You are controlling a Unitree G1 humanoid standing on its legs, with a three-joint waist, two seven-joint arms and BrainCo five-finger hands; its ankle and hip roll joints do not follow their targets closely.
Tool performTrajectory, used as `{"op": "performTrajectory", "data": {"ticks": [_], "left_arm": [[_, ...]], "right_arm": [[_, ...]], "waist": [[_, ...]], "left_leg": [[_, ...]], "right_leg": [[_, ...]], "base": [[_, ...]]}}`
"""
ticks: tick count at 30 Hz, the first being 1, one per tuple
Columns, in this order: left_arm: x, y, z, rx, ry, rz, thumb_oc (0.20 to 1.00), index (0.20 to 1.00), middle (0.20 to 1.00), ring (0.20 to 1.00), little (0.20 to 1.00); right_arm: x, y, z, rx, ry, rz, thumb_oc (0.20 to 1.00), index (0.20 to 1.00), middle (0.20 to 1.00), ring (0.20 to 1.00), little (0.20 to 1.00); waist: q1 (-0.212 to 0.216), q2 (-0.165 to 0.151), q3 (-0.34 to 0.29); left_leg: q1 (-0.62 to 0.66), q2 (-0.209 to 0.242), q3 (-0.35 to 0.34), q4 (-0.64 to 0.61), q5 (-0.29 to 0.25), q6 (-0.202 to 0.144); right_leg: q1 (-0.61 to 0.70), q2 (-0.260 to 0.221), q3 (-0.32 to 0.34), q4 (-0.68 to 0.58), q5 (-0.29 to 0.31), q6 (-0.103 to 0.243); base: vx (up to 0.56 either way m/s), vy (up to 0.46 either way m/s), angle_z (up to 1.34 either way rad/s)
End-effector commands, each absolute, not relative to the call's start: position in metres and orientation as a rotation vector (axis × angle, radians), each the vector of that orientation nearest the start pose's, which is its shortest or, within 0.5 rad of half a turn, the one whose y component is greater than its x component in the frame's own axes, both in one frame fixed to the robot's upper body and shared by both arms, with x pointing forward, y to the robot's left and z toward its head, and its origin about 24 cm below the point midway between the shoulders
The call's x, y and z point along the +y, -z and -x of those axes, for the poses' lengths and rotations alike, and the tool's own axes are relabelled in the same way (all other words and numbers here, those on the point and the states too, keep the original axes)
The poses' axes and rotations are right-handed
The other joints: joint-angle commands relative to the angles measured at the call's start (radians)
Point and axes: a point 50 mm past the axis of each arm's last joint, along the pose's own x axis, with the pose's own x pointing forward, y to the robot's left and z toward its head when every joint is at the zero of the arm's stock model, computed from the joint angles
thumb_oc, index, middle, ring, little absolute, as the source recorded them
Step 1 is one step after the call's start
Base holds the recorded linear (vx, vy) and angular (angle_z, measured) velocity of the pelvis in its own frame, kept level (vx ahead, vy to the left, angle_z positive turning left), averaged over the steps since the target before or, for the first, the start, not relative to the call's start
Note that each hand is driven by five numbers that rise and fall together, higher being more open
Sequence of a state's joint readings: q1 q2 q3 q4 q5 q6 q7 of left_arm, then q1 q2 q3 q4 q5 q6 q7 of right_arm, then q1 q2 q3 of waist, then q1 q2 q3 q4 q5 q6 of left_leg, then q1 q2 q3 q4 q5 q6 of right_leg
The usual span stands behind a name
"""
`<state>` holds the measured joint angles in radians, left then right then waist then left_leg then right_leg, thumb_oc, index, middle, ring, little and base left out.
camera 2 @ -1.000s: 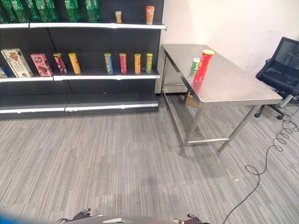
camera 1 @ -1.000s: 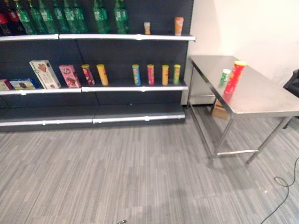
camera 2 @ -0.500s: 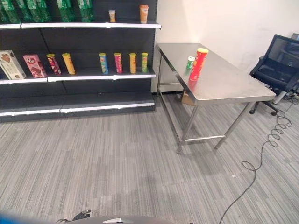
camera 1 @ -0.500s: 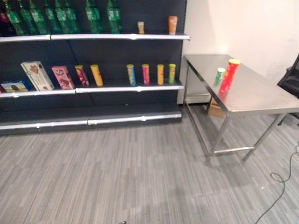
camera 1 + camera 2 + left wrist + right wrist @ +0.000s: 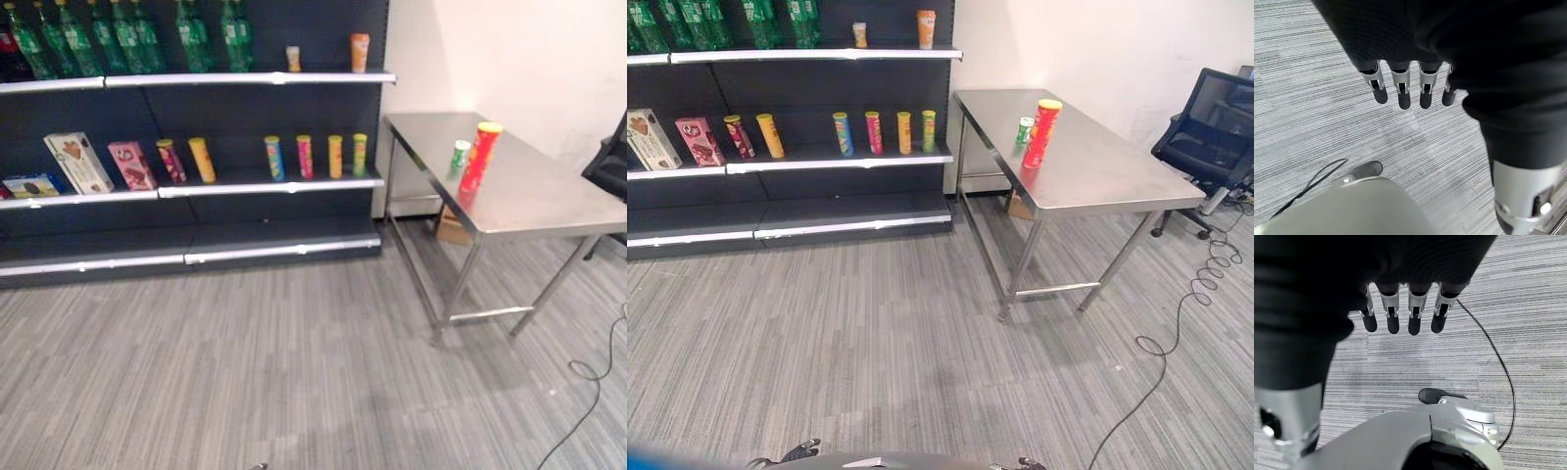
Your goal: Put the goods on the table back onto the shelves and tidy them up.
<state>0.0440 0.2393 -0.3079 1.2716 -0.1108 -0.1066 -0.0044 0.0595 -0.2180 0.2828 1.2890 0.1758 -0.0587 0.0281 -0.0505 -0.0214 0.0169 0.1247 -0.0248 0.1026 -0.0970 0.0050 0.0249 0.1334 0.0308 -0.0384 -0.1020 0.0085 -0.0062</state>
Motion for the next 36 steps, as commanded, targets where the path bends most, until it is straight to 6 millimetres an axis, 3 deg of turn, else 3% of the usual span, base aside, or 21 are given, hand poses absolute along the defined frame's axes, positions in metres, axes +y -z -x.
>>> {"op": "performTrajectory", "data": {"ticks": [1, 4, 5, 6, 7, 9, 11, 13, 15, 16, 18, 21, 22, 23, 24, 25, 26, 29, 32, 34, 36], "left_arm": [[0.219, 0.163, -0.094, 1.159, 0.040, -0.276, 1.000, 1.000, 1.000, 1.000, 1.000], [0.222, 0.162, -0.097, 1.147, -0.003, -0.230, 1.000, 1.000, 1.000, 1.000, 1.000], [0.224, 0.159, -0.104, 1.113, -0.045, -0.189, 1.000, 1.000, 1.000, 1.000, 1.000], [0.224, 0.159, -0.104, 1.113, -0.045, -0.189, 1.000, 1.000, 1.000, 1.000, 1.000], [0.223, 0.157, -0.111, 1.082, -0.067, -0.170, 1.000, 1.000, 1.000, 1.000, 1.000], [0.223, 0.157, -0.111, 1.082, -0.081, -0.151, 1.000, 1.000, 1.000, 1.000, 1.000], [0.223, 0.159, -0.105, 1.097, -0.110, -0.118, 1.000, 1.000, 1.000, 1.000, 1.000], [0.225, 0.159, -0.102, 1.099, -0.123, -0.118, 1.000, 1.000, 1.000, 1.000, 1.000], [0.226, 0.159, -0.102, 1.096, -0.131, -0.121, 1.000, 1.000, 1.000, 1.000, 1.000], [0.228, 0.159, -0.101, 1.102, -0.151, -0.129, 1.000, 1.000, 1.000, 1.000, 1.000], [0.231, 0.161, -0.091, 1.133, -0.167, -0.118, 1.000, 1.000, 1.000, 1.000, 1.000], [0.236, 0.162, -0.083, 1.148, -0.199, -0.115, 1.000, 1.000, 1.000, 1.000, 1.000], [0.238, 0.161, -0.083, 1.148, -0.196, -0.126, 1.000, 1.000, 1.000, 1.000, 1.000], [0.241, 0.160, -0.084, 1.149, -0.177, -0.151, 1.000, 1.000, 1.000, 1.000, 1.000], [0.241, 0.160, -0.084, 1.149, -0.177, -0.150, 1.000, 1.000, 1.000, 1.000, 1.000], [0.244, 0.157, -0.093, 1.124, -0.160, -0.165, 1.000, 1.000, 1.000, 1.000, 1.000], [0.244, 0.157, -0.093, 1.124, -0.160, -0.165, 1.000, 1.000, 1.000, 1.000, 1.000], [0.247, 0.154, -0.104, 1.107, -0.129, -0.220, 1.000, 1.000, 1.000, 1.000, 1.000], [0.246, 0.153, -0.108, 1.101, -0.109, -0.229, 1.000, 1.000, 1.000, 1.000, 1.000], [0.242, 0.153, -0.113, 1.090, -0.084, -0.236, 1.000, 1.000, 1.000, 1.000, 1.000], [0.238, 0.153, -0.116, 1.080, -0.078, -0.229, 1.000, 1.000, 1.000, 1.000, 1.000]], "right_arm": [[-0.221, 0.166, -0.082, 1.224, -0.031, 0.233, 1.000, 1.000, 1.000, 1.000, 1.000], [-0.219, 0.165, -0.086, 1.207, -0.036, 0.223, 1.000, 1.000, 1.000, 1.000, 1.000], [-0.221, 0.163, -0.091, 1.184, -0.018, 0.215, 1.000, 1.000, 1.000, 1.000, 1.000], [-0.221, 0.163, -0.091, 1.184, -0.018, 0.215, 1.000, 1.000, 1.000, 1.000, 1.000], [-0.224, 0.160, -0.100, 1.146, 0.005, 0.211, 1.000, 1.000, 1.000, 1.000, 1.000], [-0.225, 0.159, -0.101, 1.143, 0.011, 0.210, 1.000, 1.000, 1.000, 1.000, 1.000], [-0.223, 0.158, -0.107, 1.119, 0.005, 0.206, 1.000, 1.000, 1.000, 1.000, 1.000], [-0.223, 0.152, -0.124, 1.054, 0.004, 0.213, 1.000, 1.000, 1.000, 1.000, 1.000], [-0.223, 0.150, -0.130, 1.036, 0.014, 0.207, 1.000, 1.000, 1.000, 1.000, 1.000], [-0.223, 0.148, -0.134, 1.021, 0.026, 0.199, 1.000, 1.000, 1.000, 1.000, 1.000], [-0.221, 0.150, -0.131, 1.035, 0.010, 0.210, 1.000, 1.000, 1.000, 1.000, 1.000], [-0.218, 0.155, -0.121, 1.080, -0.002, 0.213, 1.000, 1.000, 1.000, 1.000, 1.000], [-0.216, 0.155, -0.121, 1.082, -0.010, 0.212, 1.000, 1.000, 1.000, 1.000, 1.000], [-0.216, 0.156, -0.118, 1.097, -0.018, 0.205, 1.000, 1.000, 1.000, 1.000, 1.000], [-0.216, 0.156, -0.118, 1.097, -0.017, 0.205, 1.000, 1.000, 1.000, 1.000, 1.000], [-0.217, 0.155, -0.122, 1.090, -0.018, 0.209, 1.000, 1.000, 1.000, 1.000, 1.000], [-0.217, 0.155, -0.122, 1.090, -0.018, 0.209, 1.000, 1.000, 1.000, 1.000, 1.000], [-0.219, 0.154, -0.123, 1.084, 0.006, 0.200, 1.000, 1.000, 1.000, 1.000, 1.000], [-0.221, 0.156, -0.116, 1.106, 0.019, 0.198, 1.000, 1.000, 1.000, 1.000, 1.000], [-0.227, 0.159, -0.105, 1.147, 0.050, 0.191, 1.000, 1.000, 1.000, 1.000, 1.000], [-0.231, 0.160, -0.099, 1.166, 0.066, 0.190, 1.000, 1.000, 1.000, 1.000, 1.000]], "waist": [[-0.005, -0.026, 0.035], [0.006, -0.039, 0.070], [0.030, -0.049, 0.119], [0.028, -0.047, 0.117], [0.041, -0.056, 0.165], [0.042, -0.055, 0.171], [0.057, -0.052, 0.171], [0.084, -0.018, 0.173], [0.089, -0.018, 0.180], [0.092, -0.019, 0.174], [0.107, -0.018, 0.149], [0.126, -0.020, 0.097], [0.128, -0.031, 0.078], [0.124, -0.046, 0.057], [0.125, -0.044, 0.055], [0.120, -0.049, 0.056], [0.121, -0.048, 0.055], [0.097, -0.026, 0.069], [0.070, -0.005, 0.073], [0.036, 0.005, 0.090], [0.018, -0.001, 0.095]], "left_leg": [[0.008, 0.080, -0.040, 0.081, -0.084, -0.080], [-0.077, 0.084, -0.052, 0.248, -0.097, -0.099], [-0.195, 0.073, -0.115, 0.438, -0.028, -0.103], [-0.201, 0.074, -0.118, 0.445, -0.031, -0.103], [-0.316, 0.031, -0.222, 0.603, 0.038, -0.106], [-0.346, 0.017, -0.253, 0.606, 0.028, -0.097], [-0.365, 0.016, -0.269, 0.486, 0.003, -0.091], [-0.414, 0.059, -0.317, 0.210, 0.118, -0.127], [-0.430, 0.067, -0.318, 0.121, 0.137, -0.138], [-0.484, 0.089, -0.232, 0.034, 0.144, -0.144], [-0.447, 0.099, -0.212, 0.010, 0.138, -0.133], [-0.408, 0.081, -0.163, 0.036, 0.218, -0.124], [-0.389, 0.068, -0.147, 0.043, 0.210, -0.118], [-0.349, 0.038, -0.116, 0.049, 0.179, -0.093], [-0.352, 0.040, -0.116, 0.050, 0.179, -0.093], [-0.311, 0.016, -0.087, 0.063, 0.132, -0.059], [-0.313, 0.018, -0.087, 0.064, 0.132, -0.059], [-0.207, 0.002, -0.063, 0.055, 0.068, -0.007], [-0.127, -0.006, -0.078, 0.038, 0.023, 0.006], [-0.057, -0.003, -0.106, 0.032, -0.022, -0.001], [-0.020, -0.014, -0.131, 0.026, -0.045, -0.001]], "right_leg": [[-0.016, -0.089, 0.018, 0.061, -0.078, 0.104], [-0.033, -0.076, 0.028, 0.097, -0.102, 0.079], [-0.045, -0.062, 0.038, 0.127, -0.105, 0.055], [-0.048, -0.061, 0.036, 0.128, -0.105, 0.055], [-0.062, -0.050, 0.050, 0.157, -0.116, 0.041], [-0.061, -0.044, 0.061, 0.161, -0.124, 0.040], [-0.036, -0.034, 0.082, 0.146, -0.145, 0.046], [0.007, -0.002, 0.116, 0.129, -0.186, 0.043], [0.035, -0.003, 0.127, 0.117, -0.203, 0.040], [0.094, -0.005, 0.148, 0.091, -0.230, 0.039], [0.115, -0.010, 0.170, 0.094, -0.237, 0.048], [0.159, -0.072, 0.160, 0.114, -0.242, 0.093], [0.151, -0.098, 0.154, 0.141, -0.221, 0.113], [0.118, -0.137, 0.155, 0.247, -0.124, 0.146], [0.115, -0.134, 0.156, 0.247, -0.123, 0.146], [0.048, -0.168, 0.121, 0.426, 0.023, 0.180], [0.046, -0.166, 0.122, 0.426, 0.024, 0.179], [-0.075, -0.227, 0.013, 0.660, 0.180, 0.170], [-0.160, -0.239, -0.063, 0.664, 0.083, 0.142], [-0.226, -0.187, -0.107, 0.468, -0.040, 0.126], [-0.253, -0.150, -0.089, 0.340, -0.024, 0.134]], "base": [[-0.04, -0.129, -0.03], [-0.06, -0.124, -0.03], [-0.10, -0.159, -0.10], [-0.14, -0.192, -0.16], [-0.05, -0.078, -0.15], [0.14, -0.048, -0.19], [0.28, 0.008, -0.17], [0.34, 0.090, -0.28], [0.38, 0.115, -0.03], [0.43, 0.133, 0.10], [0.50, 0.206, 0.26], [0.61, 0.311, -0.58], [0.76, 0.354, -1.41], [0.51, 0.243, -1.23], [0.61, 0.335, -0.58], [0.27, 0.165, -0.56], [0.36, 0.245, -0.32], [0.33, 0.261, 0.02], [0.35, 0.157, 0.09], [0.45, 0.020, -0.01], [0.34, -0.051, 0.19]]}}
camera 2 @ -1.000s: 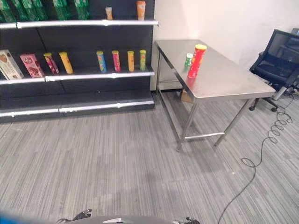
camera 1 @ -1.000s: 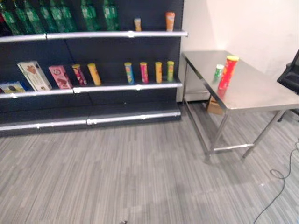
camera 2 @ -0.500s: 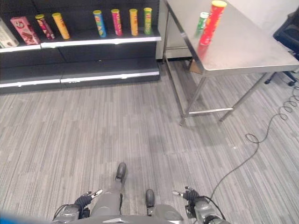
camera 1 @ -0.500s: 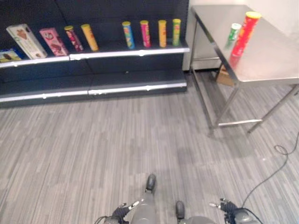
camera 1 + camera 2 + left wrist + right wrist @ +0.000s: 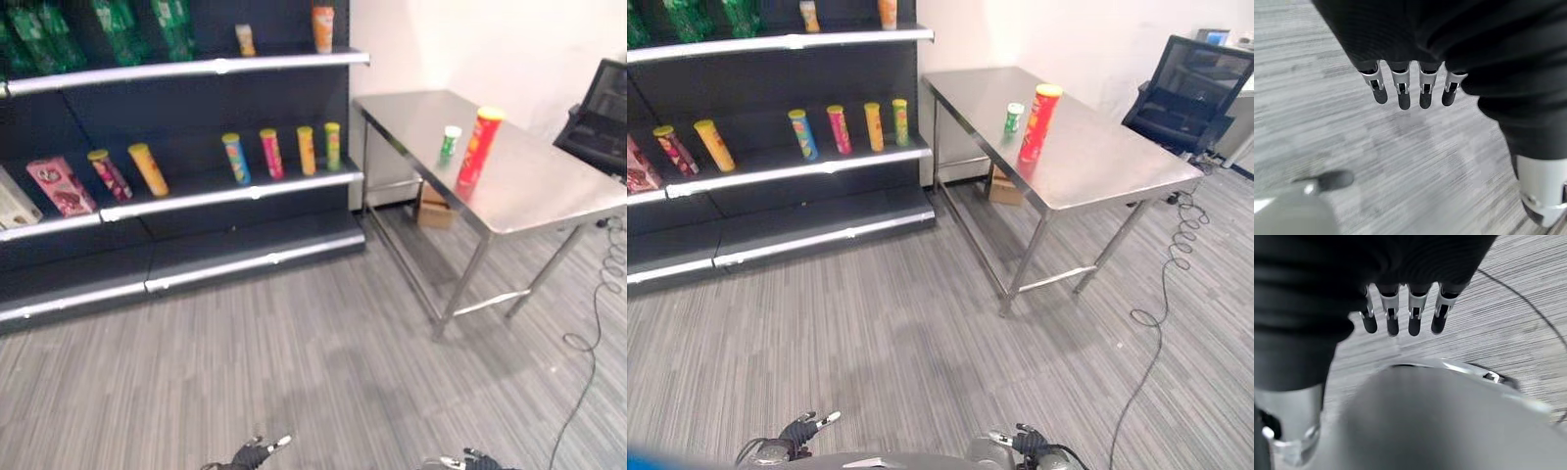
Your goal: Put the goods on the table back onto the shelves and tidy them up.
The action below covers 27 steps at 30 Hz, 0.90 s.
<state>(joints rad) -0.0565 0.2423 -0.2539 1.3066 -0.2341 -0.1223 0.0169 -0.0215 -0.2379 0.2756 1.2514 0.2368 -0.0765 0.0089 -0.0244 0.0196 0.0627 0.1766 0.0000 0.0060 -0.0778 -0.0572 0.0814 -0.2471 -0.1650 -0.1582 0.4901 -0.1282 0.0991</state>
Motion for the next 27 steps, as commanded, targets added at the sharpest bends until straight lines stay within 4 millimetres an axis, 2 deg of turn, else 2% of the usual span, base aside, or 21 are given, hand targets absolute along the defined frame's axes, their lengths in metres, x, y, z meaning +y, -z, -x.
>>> {"op": "performTrajectory", "data": {"ticks": [1, 3, 5, 6, 9, 10, 12, 14, 15, 16, 17, 18, 19, 20, 21, 22, 23, 24, 25, 26, 27], "left_arm": [[0.237, 0.153, -0.116, 1.080, -0.077, -0.225, 1.000, 1.000, 1.000, 1.000, 1.000], [0.235, 0.152, -0.119, 1.066, -0.082, -0.210, 1.000, 1.000, 1.000, 1.000, 1.000], [0.232, 0.154, -0.117, 1.075, -0.076, -0.202, 1.000, 1.000, 1.000, 1.000, 1.000], [0.229, 0.156, -0.113, 1.096, -0.063, -0.198, 1.000, 1.000, 1.000, 1.000, 1.000], [0.226, 0.158, -0.108, 1.115, -0.040, -0.210, 1.000, 1.000, 1.000, 1.000, 1.000], [0.223, 0.161, -0.101, 1.136, -0.027, -0.210, 1.000, 1.000, 1.000, 1.000, 1.000], [0.220, 0.162, -0.100, 1.136, -0.023, -0.202, 1.000, 1.000, 1.000, 1.000, 1.000], [0.218, 0.162, -0.100, 1.134, -0.024, -0.190, 1.000, 1.000, 1.000, 1.000, 1.000], [0.217, 0.162, -0.101, 1.131, -0.029, -0.186, 1.000, 1.000, 1.000, 1.000, 1.000], [0.217, 0.162, -0.100, 1.136, -0.023, -0.189, 1.000, 1.000, 1.000, 1.000, 1.000], [0.217, 0.162, -0.100, 1.136, -0.023, -0.189, 1.000, 1.000, 1.000, 1.000, 1.000], [0.220, 0.161, -0.102, 1.128, -0.034, -0.184, 1.000, 1.000, 1.000, 1.000, 1.000], [0.220, 0.161, -0.102, 1.128, -0.035, -0.184, 1.000, 1.000, 1.000, 1.000, 1.000], [0.222, 0.159, -0.108, 1.105, -0.061, -0.169, 1.000, 1.000, 1.000, 1.000, 1.000], [0.224, 0.158, -0.110, 1.097, -0.072, -0.174, 1.000, 1.000, 1.000, 1.000, 1.000], [0.223, 0.158, -0.110, 1.095, -0.069, -0.171, 1.000, 1.000, 1.000, 1.000, 1.000], [0.223, 0.158, -0.110, 1.095, -0.069, -0.171, 1.000, 1.000, 1.000, 1.000, 1.000], [0.223, 0.157, -0.111, 1.092, -0.071, -0.168, 1.000, 1.000, 1.000, 1.000, 1.000], [0.222, 0.158, -0.110, 1.094, -0.069, -0.167, 1.000, 1.000, 1.000, 1.000, 1.000], [0.221, 0.159, -0.108, 1.103, -0.063, -0.177, 1.000, 1.000, 1.000, 1.000, 1.000], [0.221, 0.159, -0.108, 1.103, -0.063, -0.176, 1.000, 1.000, 1.000, 1.000, 1.000]], "right_arm": [[-0.232, 0.160, -0.099, 1.170, 0.069, 0.188, 1.000, 1.000, 1.000, 1.000, 1.000], [-0.236, 0.160, -0.096, 1.182, 0.089, 0.192, 1.000, 1.000, 1.000, 1.000, 1.000], [-0.236, 0.160, -0.096, 1.187, 0.086, 0.196, 1.000, 1.000, 1.000, 1.000, 1.000], [-0.238, 0.160, -0.094, 1.196, 0.083, 0.205, 1.000, 1.000, 1.000, 1.000, 1.000], [-0.241, 0.160, -0.089, 1.208, 0.086, 0.207, 1.000, 1.000, 1.000, 1.000, 1.000], [-0.242, 0.160, -0.086, 1.213, 0.082, 0.212, 1.000, 1.000, 1.000, 1.000, 1.000], [-0.244, 0.160, -0.086, 1.215, 0.081, 0.217, 1.000, 1.000, 1.000, 1.000, 1.000], [-0.246, 0.160, -0.085, 1.220, 0.085, 0.226, 1.000, 1.000, 1.000, 1.000, 1.000], [-0.247, 0.160, -0.084, 1.220, 0.088, 0.227, 1.000, 1.000, 1.000, 1.000, 1.000], [-0.247, 0.160, -0.082, 1.222, 0.086, 0.222, 1.000, 1.000, 1.000, 1.000, 1.000], [-0.246, 0.160, -0.082, 1.222, 0.086, 0.222, 1.000, 1.000, 1.000, 1.000, 1.000], [-0.247, 0.160, -0.081, 1.226, 0.087, 0.225, 1.000, 1.000, 1.000, 1.000, 1.000], [-0.247, 0.160, -0.081, 1.226, 0.087, 0.225, 1.000, 1.000, 1.000, 1.000, 1.000], [-0.247, 0.160, -0.082, 1.224, 0.089, 0.230, 1.000, 1.000, 1.000, 1.000, 1.000], [-0.247, 0.160, -0.084, 1.223, 0.085, 0.236, 1.000, 1.000, 1.000, 1.000, 1.000], [-0.245, 0.160, -0.085, 1.222, 0.074, 0.237, 1.000, 1.000, 1.000, 1.000, 1.000], [-0.245, 0.160, -0.085, 1.222, 0.074, 0.237, 1.000, 1.000, 1.000, 1.000, 1.000], [-0.245, 0.160, -0.084, 1.227, 0.072, 0.246, 1.000, 1.000, 1.000, 1.000, 1.000], [-0.244, 0.161, -0.083, 1.233, 0.067, 0.250, 1.000, 1.000, 1.000, 1.000, 1.000], [-0.245, 0.161, -0.081, 1.240, 0.076, 0.246, 1.000, 1.000, 1.000, 1.000, 1.000], [-0.245, 0.161, -0.081, 1.240, 0.076, 0.246, 1.000, 1.000, 1.000, 1.000, 1.000]], "waist": [[-0.014, -0.045, 0.052], [-0.031, -0.053, 0.064], [-0.046, -0.054, 0.066], [-0.050, -0.056, 0.060], [-0.058, -0.061, 0.042], [-0.056, -0.059, 0.016], [-0.059, -0.049, 0.011], [-0.054, -0.037, 0.007], [-0.057, -0.030, 0.003], [-0.060, -0.025, -0.001], [-0.062, -0.028, -0.003], [-0.053, -0.039, 0.011], [-0.054, -0.038, 0.010], [-0.043, -0.055, 0.033], [-0.039, -0.063, 0.045], [-0.037, -0.067, 0.047], [-0.034, -0.064, 0.050], [-0.029, -0.068, 0.055], [-0.023, -0.072, 0.060], [-0.022, -0.075, 0.059], [-0.020, -0.075, 0.063]], "left_leg": [[-0.059, -0.042, -0.041, 0.007, 0.007, -0.059], [-0.006, -0.058, -0.069, 0.008, -0.033, -0.059], [0.038, -0.060, -0.094, 0.012, -0.065, -0.070], [0.075, -0.062, -0.109, 0.007, -0.088, -0.077], [0.106, -0.062, -0.142, 0.008, -0.117, -0.081], [0.119, -0.051, -0.149, 0.032, -0.138, -0.084], [0.119, -0.037, -0.154, 0.056, -0.125, -0.093], [0.098, -0.023, -0.160, 0.131, -0.073, -0.120], [0.076, -0.014, -0.160, 0.205, -0.002, -0.162], [0.039, 0.016, -0.109, 0.336, 0.088, -0.225], [0.036, 0.013, -0.111, 0.335, 0.091, -0.225], [-0.059, 0.016, -0.079, 0.547, 0.176, -0.262], [-0.062, 0.017, -0.080, 0.552, 0.173, -0.262], [-0.141, 0.004, -0.061, 0.735, 0.213, -0.262], [-0.177, 0.017, -0.027, 0.789, 0.196, -0.243], [-0.195, 0.039, 0.010, 0.768, 0.186, -0.216], [-0.192, 0.042, 0.012, 0.770, 0.183, -0.216], [-0.220, 0.055, 0.032, 0.755, 0.162, -0.200], [-0.244, 0.074, 0.061, 0.709, 0.134, -0.184], [-0.273, 0.104, 0.097, 0.544, 0.078, -0.170], [-0.266, 0.104, 0.100, 0.542, 0.076, -0.169]], "right_leg": [[0.130, 0.058, 0.048, -0.325, 0.122, 0.035], [0.080, 0.093, 0.088, -0.474, 0.181, 0.054], [0.033, 0.115, 0.092, -0.569, 0.206, 0.074], [0.001, 0.117, 0.076, -0.577, 0.208, 0.086], [0.018, 0.114, 0.066, -0.577, 0.227, 0.076], [0.050, 0.116, 0.037, -0.577, 0.258, 0.060], [0.065, 0.125, 0.030, -0.577, 0.262, 0.051], [0.096, 0.135, 0.020, -0.576, 0.261, 0.040], [0.122, 0.140, 0.013, -0.575, 0.253, 0.028], [0.184, 0.154, 0.005, -0.577, 0.212, -0.001], [0.182, 0.150, 0.004, -0.577, 0.212, 0.000], [0.240, 0.155, 0.020, -0.577, 0.165, -0.029], [0.239, 0.156, 0.019, -0.577, 0.165, -0.029], [0.279, 0.148, 0.033, -0.577, 0.147, -0.047], [0.298, 0.146, 0.045, -0.577, 0.134, -0.057], [0.314, 0.145, 0.051, -0.577, 0.123, -0.060], [0.316, 0.148, 0.053, -0.577, 0.123, -0.061], [0.333, 0.145, 0.059, -0.577, 0.111, -0.065], [0.349, 0.140, 0.061, -0.577, 0.100, -0.064], [0.361, 0.127, 0.059, -0.577, 0.082, -0.052], [0.367, 0.126, 0.061, -0.577, 0.081, -0.052]], "base": [[0.40, -0.059, 0.37], [0.39, -0.037, 0.36], [0.49, -0.056, 0.21], [0.58, -0.104, 0.22], [0.41, -0.120, 0.49], [0.61, -0.232, 0.57], [0.39, -0.152, 0.36], [0.30, -0.127, 0.21], [0.47, -0.167, -0.01], [0.38, -0.129, -0.07], [0.45, -0.172, 0.05], [0.21, -0.093, 0.20], [0.38, -0.181, 0.24], [0.28, -0.139, 0.14], [0.36, -0.166, -0.01], [0.19, -0.075, -0.25], [0.17, -0.042, -0.28], [0.18, -0.025, -0.26], [0.35, -0.001, -0.17], [0.27, 0.020, -0.16], [0.18, 0.028, -0.10]]}}
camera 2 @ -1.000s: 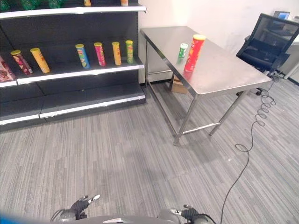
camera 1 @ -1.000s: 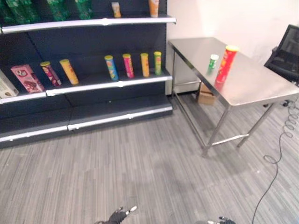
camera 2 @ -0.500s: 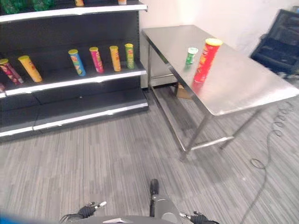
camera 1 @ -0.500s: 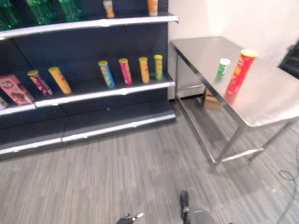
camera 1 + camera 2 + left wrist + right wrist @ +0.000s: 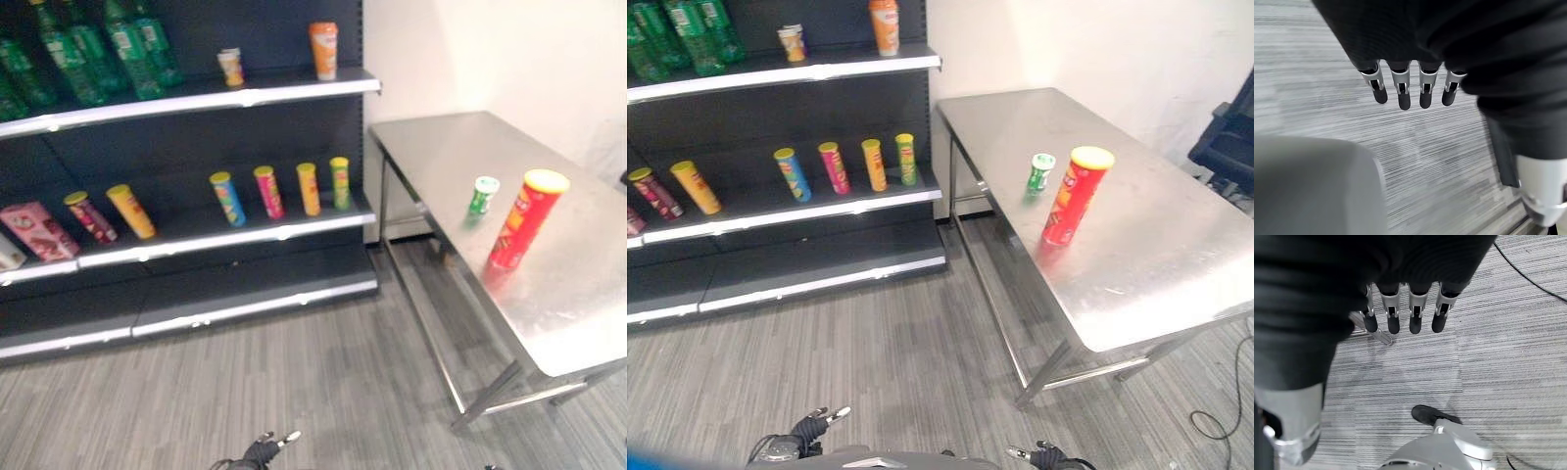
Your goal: Put the goods on the table back onto the shelves and tidy them up.
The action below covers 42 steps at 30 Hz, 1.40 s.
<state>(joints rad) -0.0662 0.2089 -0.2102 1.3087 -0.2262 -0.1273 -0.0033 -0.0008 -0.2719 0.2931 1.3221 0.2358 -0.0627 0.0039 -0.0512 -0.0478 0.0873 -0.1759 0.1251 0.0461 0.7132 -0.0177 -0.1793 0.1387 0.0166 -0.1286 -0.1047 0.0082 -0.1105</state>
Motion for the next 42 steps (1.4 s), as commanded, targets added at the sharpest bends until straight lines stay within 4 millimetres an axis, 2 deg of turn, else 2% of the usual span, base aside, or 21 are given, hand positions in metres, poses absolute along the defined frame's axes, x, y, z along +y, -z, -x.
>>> {"op": "performTrajectory", "data": {"ticks": [1, 2, 3, 4, 6, 11, 17, 21, 22, 24, 26, 29, 33, 34, 36, 37, 38, 39, 40, 41, 42], "left_arm": [[0.221, 0.159, -0.108, 1.103, -0.063, -0.176, 1.000, 1.000, 1.000, 1.000, 1.000], [0.222, 0.159, -0.106, 1.111, -0.060, -0.185, 1.000, 1.000, 1.000, 1.000, 1.000], [0.224, 0.159, -0.106, 1.109, -0.067, -0.190, 1.000, 1.000, 1.000, 1.000, 1.000], [0.226, 0.159, -0.105, 1.113, -0.076, -0.194, 1.000, 1.000, 1.000, 1.000, 1.000], [0.228, 0.160, -0.099, 1.137, -0.088, -0.191, 1.000, 1.000, 1.000, 1.000, 1.000], [0.238, 0.160, -0.093, 1.153, -0.109, -0.205, 1.000, 1.000, 1.000, 1.000, 1.000], [0.251, 0.150, -0.114, 1.077, -0.137, -0.225, 1.000, 1.000, 1.000, 1.000, 1.000], [0.261, 0.143, -0.124, 1.041, -0.153, -0.241, 1.000, 1.000, 1.000, 1.000, 1.000], [0.264, 0.142, -0.126, 1.037, -0.149, -0.249, 1.000, 1.000, 1.000, 1.000, 1.000], [0.265, 0.142, -0.125, 1.040, -0.141, -0.254, 1.000, 1.000, 1.000, 1.000, 1.000], [0.268, 0.142, -0.122, 1.052, -0.123, -0.264, 1.000, 1.000, 1.000, 1.000, 1.000], [0.269, 0.142, -0.120, 1.070, -0.101, -0.276, 1.000, 1.000, 1.000, 1.000, 1.000], [0.268, 0.142, -0.123, 1.067, -0.092, -0.282, 1.000, 1.000, 1.000, 1.000, 1.000], [0.267, 0.142, -0.125, 1.059, -0.100, -0.286, 1.000, 1.000, 1.000, 1.000, 1.000], [0.266, 0.142, -0.125, 1.059, -0.099, -0.288, 1.000, 1.000, 1.000, 1.000, 1.000], [0.263, 0.145, -0.119, 1.062, -0.105, -0.271, 1.000, 1.000, 1.000, 1.000, 1.000], [0.261, 0.146, -0.116, 1.068, -0.110, -0.264, 1.000, 1.000, 1.000, 1.000, 1.000], [0.261, 0.146, -0.116, 1.067, -0.109, -0.264, 1.000, 1.000, 1.000, 1.000, 1.000], [0.257, 0.150, -0.107, 1.086, -0.129, -0.231, 1.000, 1.000, 1.000, 1.000, 1.000], [0.257, 0.150, -0.107, 1.086, -0.128, -0.232, 1.000, 1.000, 1.000, 1.000, 1.000], [0.255, 0.151, -0.104, 1.092, -0.133, -0.223, 1.000, 1.000, 1.000, 1.000, 1.000]], "right_arm": [[-0.245, 0.161, -0.081, 1.240, 0.076, 0.246, 1.000, 1.000, 1.000, 1.000, 1.000], [-0.246, 0.161, -0.080, 1.242, 0.079, 0.247, 1.000, 1.000, 1.000, 1.000, 1.000], [-0.250, 0.160, -0.079, 1.241, 0.097, 0.254, 1.000, 1.000, 1.000, 1.000, 1.000], [-0.253, 0.160, -0.075, 1.250, 0.118, 0.253, 1.000, 1.000, 1.000, 1.000, 1.000], [-0.253, 0.160, -0.073, 1.257, 0.110, 0.257, 1.000, 1.000, 1.000, 1.000, 1.000], [-0.255, 0.161, -0.065, 1.276, 0.143, 0.223, 1.000, 1.000, 1.000, 1.000, 1.000], [-0.275, 0.158, -0.049, 1.325, 0.267, 0.187, 1.000, 1.000, 1.000, 1.000, 1.000], [-0.312, 0.145, -0.030, 1.334, 0.459, 0.145, 1.000, 1.000, 1.000, 1.000, 1.000], [-0.337, 0.134, -0.014, 1.348, 0.579, 0.141, 1.000, 1.000, 1.000, 1.000, 1.000], [-0.348, 0.128, -0.001, 1.363, 0.640, 0.135, 1.000, 1.000, 1.000, 1.000, 1.000], [-0.373, 0.111, 0.033, 1.379, 0.816, 0.105, 1.000, 1.000, 1.000, 1.000, 1.000], [-0.401, 0.086, 0.063, 1.335, 1.036, 0.039, 1.000, 1.000, 1.000, 1.000, 1.000], [-0.431, 0.057, 0.072, 1.194, 1.206, 0.030, 1.000, 1.000, 1.000, 1.000, 1.000], [-0.459, 0.033, 0.041, 0.991, 1.225, 0.099, 1.000, 1.000, 1.000, 1.000, 1.000], [-0.465, 0.025, 0.032, 0.935, 1.223, 0.136, 1.000, 1.000, 1.000, 1.000, 1.000], [-0.490, -0.020, -0.011, 0.679, 1.189, 0.286, 1.000, 1.000, 1.000, 1.000, 1.000], [-0.498, -0.043, -0.030, 0.567, 1.173, 0.356, 1.000, 1.000, 1.000, 1.000, 1.000], [-0.498, -0.043, -0.030, 0.568, 1.174, 0.356, 1.000, 1.000, 1.000, 1.000, 1.000], [-0.494, -0.106, -0.091, 0.260, 1.045, 0.549, 1.000, 1.000, 1.000, 1.000, 1.000], [-0.494, -0.106, -0.091, 0.261, 1.046, 0.550, 1.000, 1.000, 1.000, 1.000, 1.000], [-0.482, -0.132, -0.117, 0.128, 0.969, 0.616, 1.000, 1.000, 1.000, 1.000, 1.000]], "waist": [[0.008, -0.008, 0.040], [0.007, -0.005, 0.042], [0.011, 0.018, 0.038], [0.018, 0.032, 0.038], [0.017, 0.042, 0.028], [0.011, 0.016, -0.014], [-0.001, -0.012, -0.031], [-0.027, -0.022, -0.002], [-0.040, -0.022, 0.019], [-0.046, -0.022, 0.022], [-0.061, -0.029, 0.013], [-0.088, -0.031, 0.005], [-0.132, -0.033, 0.023], [-0.155, -0.040, 0.034], [-0.160, -0.041, 0.034], [-0.167, -0.045, 0.025], [-0.166, -0.046, 0.017], [-0.165, -0.047, 0.015], [-0.157, -0.042, -0.005], [-0.156, -0.044, -0.006], [-0.147, -0.041, -0.016]], "left_leg": [[0.088, -0.021, 0.060, -0.249, 0.037, 0.091], [0.070, -0.011, 0.067, -0.376, 0.027, 0.090], [0.074, -0.018, 0.006, -0.654, 0.092, 0.078], [0.036, -0.024, -0.064, -0.746, 0.156, 0.050], [0.058, -0.026, -0.093, -0.796, 0.167, 0.047], [0.114, -0.061, -0.023, -0.784, 0.126, 0.083], [0.135, -0.100, 0.042, -0.758, 0.049, 0.141], [0.169, -0.120, 0.076, -0.773, 0.028, 0.170], [0.190, -0.119, 0.090, -0.784, 0.019, 0.178], [0.201, -0.117, 0.099, -0.788, 0.011, 0.176], [0.232, -0.118, 0.115, -0.800, -0.012, 0.172], [0.240, -0.117, 0.116, -0.800, -0.030, 0.169], [0.268, -0.122, 0.113, -0.800, -0.048, 0.169], [0.282, -0.123, 0.116, -0.800, -0.051, 0.168], [0.286, -0.124, 0.115, -0.800, -0.053, 0.167], [0.301, -0.129, 0.120, -0.800, -0.069, 0.165], [0.304, -0.129, 0.122, -0.800, -0.072, 0.163], [0.300, -0.131, 0.123, -0.800, -0.068, 0.163], [0.309, -0.125, 0.127, -0.800, -0.075, 0.159], [0.305, -0.126, 0.127, -0.800, -0.072, 0.158], [0.310, -0.121, 0.131, -0.800, -0.075, 0.156]], "right_leg": [[-0.018, -0.055, 0.032, 0.017, -0.056, 0.158], [-0.007, -0.059, 0.033, 0.017, -0.071, 0.165], [0.011, -0.049, 0.045, 0.017, -0.096, 0.171], [0.040, -0.036, 0.063, 0.017, -0.122, 0.173], [0.057, -0.033, 0.088, 0.017, -0.130, 0.179], [0.055, -0.103, 0.149, 0.051, -0.116, 0.223], [-0.016, -0.162, 0.188, 0.136, -0.084, 0.276], [-0.122, -0.179, 0.205, 0.314, -0.002, 0.303], [-0.167, -0.184, 0.194, 0.387, 0.032, 0.294], [-0.178, -0.191, 0.169, 0.401, 0.033, 0.292], [-0.170, -0.203, 0.110, 0.331, 0.012, 0.287], [-0.210, -0.175, 0.113, 0.215, 0.014, 0.291], [-0.256, -0.134, 0.188, 0.142, 0.056, 0.311], [-0.280, -0.119, 0.203, 0.127, 0.078, 0.321], [-0.269, -0.121, 0.202, 0.112, 0.082, 0.323], [-0.240, -0.128, 0.195, 0.081, 0.085, 0.320], [-0.230, -0.131, 0.194, 0.064, 0.090, 0.320], [-0.233, -0.132, 0.195, 0.063, 0.094, 0.320], [-0.202, -0.133, 0.188, 0.035, 0.095, 0.318], [-0.205, -0.135, 0.189, 0.034, 0.098, 0.317], [-0.191, -0.135, 0.181, 0.025, 0.092, 0.315]], "base": [[0.11, 0.045, -0.02], [0.35, 0.169, 0.00], [0.56, 0.270, 0.12], [0.46, 0.227, 0.19], [0.30, 0.155, -0.10], [0.33, 0.272, -0.82], [0.13, 0.207, -0.39], [0.03, 0.174, -0.25], [0.01, 0.140, -0.54], [0.07, 0.116, -0.34], [0.15, 0.083, -0.17], [0.09, 0.004, -0.32], [0.09, 0.012, 0.09], [0.06, 0.000, -0.03], [0.07, 0.004, -0.60], [0.08, 0.002, -0.33], [0.07, -0.001, -0.12], [0.10, -0.022, -0.19], [0.07, -0.020, -0.17], [0.11, -0.036, -0.06], [0.09, -0.060, 0.01]]}}
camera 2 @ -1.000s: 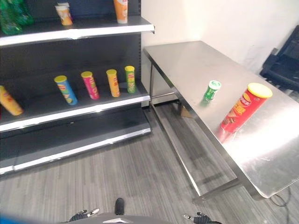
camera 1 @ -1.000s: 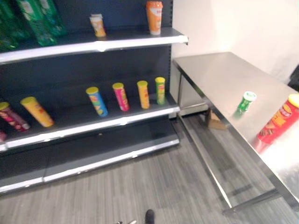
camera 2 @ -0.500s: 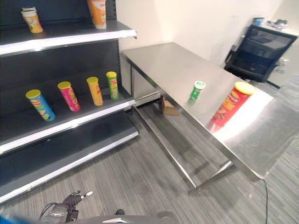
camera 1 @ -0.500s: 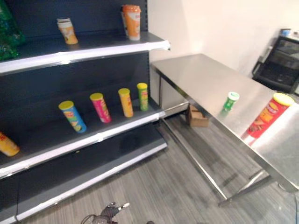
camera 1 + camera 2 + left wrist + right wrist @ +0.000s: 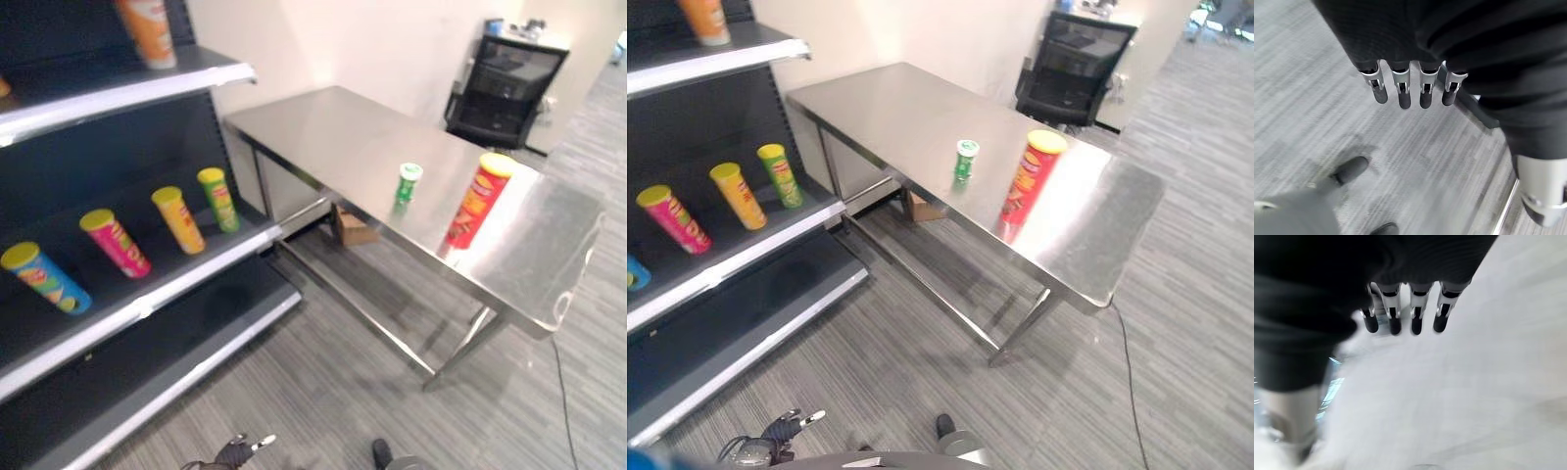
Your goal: Put the goods on the table back onto the shelves and tidy them up.
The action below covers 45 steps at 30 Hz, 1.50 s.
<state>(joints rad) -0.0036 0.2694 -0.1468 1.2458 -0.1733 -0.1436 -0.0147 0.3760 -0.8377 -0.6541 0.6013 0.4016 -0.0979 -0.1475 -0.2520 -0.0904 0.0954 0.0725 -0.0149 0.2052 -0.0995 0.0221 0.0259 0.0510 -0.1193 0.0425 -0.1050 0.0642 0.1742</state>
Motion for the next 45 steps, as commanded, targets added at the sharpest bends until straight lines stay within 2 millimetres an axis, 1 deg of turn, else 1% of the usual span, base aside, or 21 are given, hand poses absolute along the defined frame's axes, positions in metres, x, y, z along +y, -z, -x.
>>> {"op": "performTrajectory", "data": {"ticks": [1, 2, 3, 4, 5, 6, 7, 8, 9, 12, 15, 16, 17, 18, 21, 23, 30, 35, 40, 42, 45], "left_arm": [[0.250, 0.153, -0.101, 1.099, -0.111, -0.218, 1.000, 1.000, 1.000, 1.000, 1.000], [0.250, 0.153, -0.101, 1.099, -0.113, -0.217, 1.000, 1.000, 1.000, 1.000, 1.000], [0.249, 0.153, -0.100, 1.103, -0.099, -0.226, 1.000, 1.000, 1.000, 1.000, 1.000], [0.248, 0.153, -0.101, 1.098, -0.072, -0.236, 1.000, 1.000, 1.000, 1.000, 1.000], [0.248, 0.153, -0.101, 1.098, -0.075, -0.233, 1.000, 1.000, 1.000, 1.000, 1.000], [0.247, 0.153, -0.099, 1.100, -0.069, -0.229, 1.000, 1.000, 1.000, 1.000, 1.000], [0.246, 0.153, -0.100, 1.096, -0.067, -0.223, 1.000, 1.000, 1.000, 1.000, 1.000], [0.246, 0.153, -0.099, 1.096, -0.070, -0.221, 1.000, 1.000, 1.000, 1.000, 1.000], [0.245, 0.154, -0.100, 1.095, -0.061, -0.222, 1.000, 1.000, 1.000, 1.000, 1.000], [0.241, 0.155, -0.098, 1.095, -0.055, -0.212, 1.000, 1.000, 1.000, 1.000, 1.000], [0.240, 0.156, -0.095, 1.111, -0.054, -0.206, 1.000, 1.000, 1.000, 1.000, 1.000], [0.239, 0.157, -0.091, 1.126, -0.055, -0.203, 1.000, 1.000, 1.000, 1.000, 1.000], [0.239, 0.158, -0.091, 1.126, -0.055, -0.203, 1.000, 1.000, 1.000, 1.000, 1.000], [0.238, 0.159, -0.088, 1.137, -0.057, -0.200, 1.000, 1.000, 1.000, 1.000, 1.000], [0.238, 0.159, -0.085, 1.145, -0.063, -0.194, 1.000, 1.000, 1.000, 1.000, 1.000], [0.237, 0.160, -0.083, 1.147, -0.072, -0.179, 1.000, 1.000, 1.000, 1.000, 1.000], [0.232, 0.161, -0.083, 1.142, -0.067, -0.163, 1.000, 1.000, 1.000, 1.000, 1.000], [0.230, 0.161, -0.083, 1.142, -0.060, -0.160, 1.000, 1.000, 1.000, 1.000, 1.000], [0.230, 0.162, -0.082, 1.145, -0.062, -0.161, 1.000, 1.000, 1.000, 1.000, 1.000], [0.231, 0.161, -0.082, 1.142, -0.065, -0.166, 1.000, 1.000, 1.000, 1.000, 1.000], [0.231, 0.161, -0.082, 1.142, -0.068, -0.163, 1.000, 1.000, 1.000, 1.000, 1.000]], "right_arm": [[-0.473, -0.158, -0.138, 0.004, 0.925, 0.679, 1.000, 1.000, 1.000, 1.000, 1.000], [-0.473, -0.158, -0.140, 0.003, 0.923, 0.680, 1.000, 1.000, 1.000, 1.000, 1.000], [-0.468, -0.173, -0.153, -0.065, 0.893, 0.698, 1.000, 1.000, 1.000, 1.000, 1.000], [-0.452, -0.197, -0.183, -0.154, 0.779, 0.744, 1.000, 1.000, 1.000, 1.000, 1.000], [-0.451, -0.198, -0.185, -0.156, 0.776, 0.744, 1.000, 1.000, 1.000, 1.000, 1.000], [-0.440, -0.210, -0.201, -0.199, 0.694, 0.766, 1.000, 1.000, 1.000, 1.000, 1.000], [-0.434, -0.214, -0.208, -0.208, 0.660, 0.780, 1.000, 1.000, 1.000, 1.000, 1.000], [-0.434, -0.214, -0.210, -0.210, 0.657, 0.780, 1.000, 1.000, 1.000, 1.000, 1.000], [-0.430, -0.219, -0.217, -0.212, 0.629, 0.805, 1.000, 1.000, 1.000, 1.000, 1.000], [-0.420, -0.223, -0.237, -0.207, 0.563, 0.836, 1.000, 1.000, 1.000, 1.000, 1.000], [-0.414, -0.223, -0.251, -0.201, 0.520, 0.813, 1.000, 1.000, 1.000, 1.000, 1.000], [-0.407, -0.223, -0.262, -0.202, 0.481, 0.794, 1.000, 1.000, 1.000, 1.000, 1.000], [-0.407, -0.223, -0.262, -0.202, 0.480, 0.794, 1.000, 1.000, 1.000, 1.000, 1.000], [-0.400, -0.225, -0.270, -0.207, 0.441, 0.792, 1.000, 1.000, 1.000, 1.000, 1.000], [-0.394, -0.224, -0.276, -0.205, 0.403, 0.789, 1.000, 1.000, 1.000, 1.000, 1.000], [-0.389, -0.220, -0.284, -0.169, 0.359, 0.803, 1.000, 1.000, 1.000, 1.000, 1.000], [-0.384, -0.203, -0.297, -0.056, 0.290, 0.855, 1.000, 1.000, 1.000, 1.000, 1.000], [-0.383, -0.194, -0.305, 0.012, 0.284, 0.942, 1.000, 1.000, 1.000, 1.000, 1.000], [-0.382, -0.193, -0.311, 0.023, 0.300, 0.957, 1.000, 1.000, 1.000, 1.000, 1.000], [-0.384, -0.195, -0.314, 0.044, 0.325, 1.002, 1.000, 1.000, 1.000, 1.000, 1.000], [-0.386, -0.197, -0.314, 0.041, 0.349, 1.004, 1.000, 1.000, 1.000, 1.000, 1.000]], "waist": [[0.076, 0.005, -0.041], [0.073, 0.005, -0.040], [0.084, 0.005, -0.044], [0.116, 0.002, -0.053], [0.111, 0.003, -0.052], [0.131, 0.000, -0.059], [0.137, -0.001, -0.059], [0.132, 0.000, -0.059], [0.146, -0.002, -0.060], [0.162, -0.004, -0.061], [0.175, -0.005, -0.060], [0.182, -0.005, -0.059], [0.181, -0.005, -0.059], [0.191, -0.006, -0.058], [0.198, -0.006, -0.056], [0.207, -0.007, -0.053], [0.218, -0.007, -0.045], [0.223, -0.005, -0.041], [0.226, -0.004, -0.040], [0.230, -0.004, -0.038], [0.231, -0.003, -0.037]], "left_leg": [[0.069, 0.027, -0.029, 0.012, -0.118, -0.052], [0.070, 0.027, -0.030, 0.012, -0.119, -0.052], [0.074, 0.032, -0.033, 0.012, -0.119, -0.055], [0.084, 0.044, -0.044, 0.012, -0.117, -0.065], [0.085, 0.045, -0.045, 0.012, -0.117, -0.065], [0.089, 0.054, -0.051, 0.012, -0.114, -0.074], [0.090, 0.059, -0.054, 0.012, -0.112, -0.077], [0.090, 0.059, -0.056, 0.012, -0.112, -0.078], [0.090, 0.064, -0.060, 0.012, -0.109, -0.083], [0.091, 0.079, -0.076, 0.012, -0.101, -0.095], [0.092, 0.093, -0.091, 0.012, -0.094, -0.107], [0.091, 0.099, -0.104, 0.012, -0.087, -0.114], [0.091, 0.099, -0.105, 0.012, -0.087, -0.114], [0.091, 0.102, -0.114, 0.012, -0.083, -0.119], [0.089, 0.107, -0.124, 0.012, -0.076, -0.123], [0.084, 0.111, -0.132, 0.012, -0.069, -0.129], [0.072, 0.119, -0.147, 0.012, -0.053, -0.142], [0.066, 0.124, -0.156, 0.012, -0.048, -0.146], [0.065, 0.126, -0.157, 0.012, -0.047, -0.146], [0.062, 0.128, -0.160, 0.012, -0.045, -0.148], [0.059, 0.128, -0.163, 0.012, -0.044, -0.149]], "right_leg": [[-0.085, 0.000, -0.003, 0.023, 0.025, 0.026], [-0.083, 0.000, -0.003, 0.023, 0.025, 0.026], [-0.073, 0.001, -0.012, 0.024, 0.018, 0.022], [-0.049, 0.007, -0.029, 0.024, -0.002, 0.013], [-0.047, 0.007, -0.031, 0.024, -0.002, 0.012], [-0.032, 0.011, -0.043, 0.023, -0.016, 0.006], [-0.026, 0.013, -0.050, 0.023, -0.022, 0.002], [-0.025, 0.013, -0.051, 0.022, -0.023, 0.002], [-0.019, 0.015, -0.060, 0.023, -0.030, -0.001], [-0.001, 0.019, -0.084, 0.026, -0.048, -0.012], [0.014, 0.023, -0.110, 0.034, -0.066, -0.021], [0.026, 0.025, -0.124, 0.039, -0.076, -0.027], [0.026, 0.025, -0.125, 0.039, -0.076, -0.027], [0.036, 0.028, -0.135, 0.038, -0.082, -0.032], [0.042, 0.030, -0.148, 0.040, -0.089, -0.036], [0.049, 0.031, -0.167, 0.041, -0.093, -0.041], [0.060, 0.036, -0.197, 0.037, -0.101, -0.048], [0.065, 0.039, -0.209, 0.035, -0.105, -0.052], [0.068, 0.040, -0.212, 0.033, -0.108, -0.054], [0.069, 0.042, -0.215, 0.032, -0.111, -0.056], [0.070, 0.043, -0.218, 0.032, -0.113, -0.057]], "base": [[0.10, -0.057, 0.02], [0.09, -0.065, 0.02], [0.08, -0.106, 0.29], [0.07, -0.106, 0.40], [0.09, -0.136, 0.32], [0.04, -0.086, 0.22], [0.04, -0.086, 0.27], [0.02, -0.061, 0.33], [0.02, -0.062, 0.27], [0.03, -0.091, 0.36], [0.03, -0.097, 0.24], [0.02, -0.085, 0.23], [0.03, -0.100, 0.18], [0.02, -0.043, 0.09], [0.02, -0.064, 0.14], [0.01, -0.071, 0.13], [0.00, -0.038, 0.09], [0.00, -0.032, 0.09], [0.00, 0.000, 0.00], [0.00, 0.000, 0.00], [0.00, -0.008, 0.02]]}}
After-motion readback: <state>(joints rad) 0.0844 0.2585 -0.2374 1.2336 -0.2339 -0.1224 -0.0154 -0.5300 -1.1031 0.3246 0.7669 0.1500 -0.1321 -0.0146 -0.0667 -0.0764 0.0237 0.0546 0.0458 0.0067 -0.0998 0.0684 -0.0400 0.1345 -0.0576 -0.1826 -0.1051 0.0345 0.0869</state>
